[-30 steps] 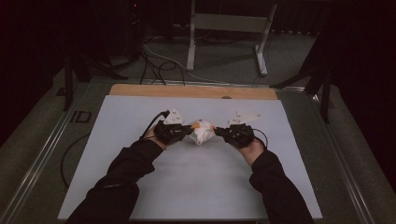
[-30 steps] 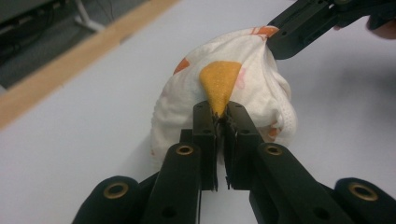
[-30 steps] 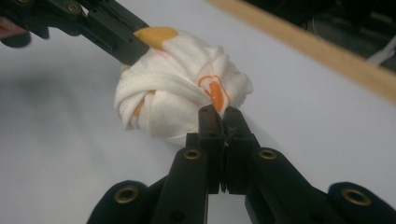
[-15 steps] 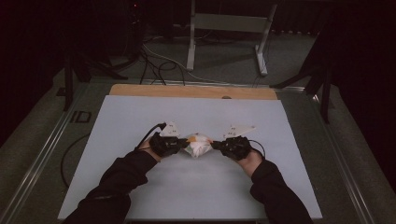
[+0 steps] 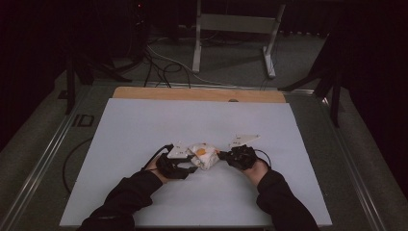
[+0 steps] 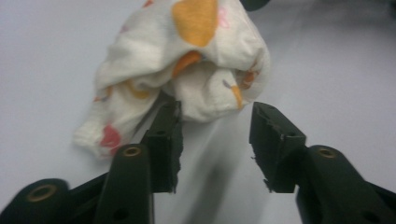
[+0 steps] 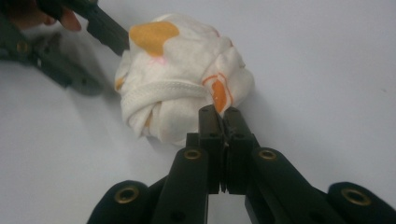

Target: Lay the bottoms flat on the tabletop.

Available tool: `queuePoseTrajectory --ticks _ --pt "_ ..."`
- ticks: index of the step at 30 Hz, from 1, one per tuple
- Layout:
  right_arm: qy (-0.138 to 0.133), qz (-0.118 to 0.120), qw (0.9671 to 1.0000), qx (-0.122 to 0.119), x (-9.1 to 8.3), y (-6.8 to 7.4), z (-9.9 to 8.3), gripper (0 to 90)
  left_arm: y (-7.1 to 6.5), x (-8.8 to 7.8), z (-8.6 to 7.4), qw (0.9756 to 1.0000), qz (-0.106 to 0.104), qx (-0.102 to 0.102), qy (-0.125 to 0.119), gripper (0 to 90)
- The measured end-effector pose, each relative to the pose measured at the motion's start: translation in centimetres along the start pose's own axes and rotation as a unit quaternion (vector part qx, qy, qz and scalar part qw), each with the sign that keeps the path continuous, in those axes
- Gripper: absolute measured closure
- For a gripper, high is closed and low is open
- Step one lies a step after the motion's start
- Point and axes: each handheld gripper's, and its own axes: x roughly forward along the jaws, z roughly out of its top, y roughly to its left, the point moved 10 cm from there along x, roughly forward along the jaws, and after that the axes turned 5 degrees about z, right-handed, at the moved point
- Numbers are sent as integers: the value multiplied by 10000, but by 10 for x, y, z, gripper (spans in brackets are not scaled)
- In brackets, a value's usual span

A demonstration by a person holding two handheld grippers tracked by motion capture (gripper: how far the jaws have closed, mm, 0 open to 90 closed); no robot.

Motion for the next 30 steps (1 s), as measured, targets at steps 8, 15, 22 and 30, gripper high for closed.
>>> queuePoseTrajectory --ticks 8,15,22,30 --pt "-19 -2 10000 -36 0 1 2 886 4 10 15 9997 202 -35 -143 692" --pt "-122 -128 9998 -32 -10 -7 5 886 20 -3 25 9986 506 -2 -185 866" --pt "-382 -225 9990 -5 -30 -16 17 887 39 -29 28 9966 715 -195 -363 870" --pt "-354 -204 9991 -149 -34 -8 19 894 21 -47 9 9978 419 -377 -346 871"
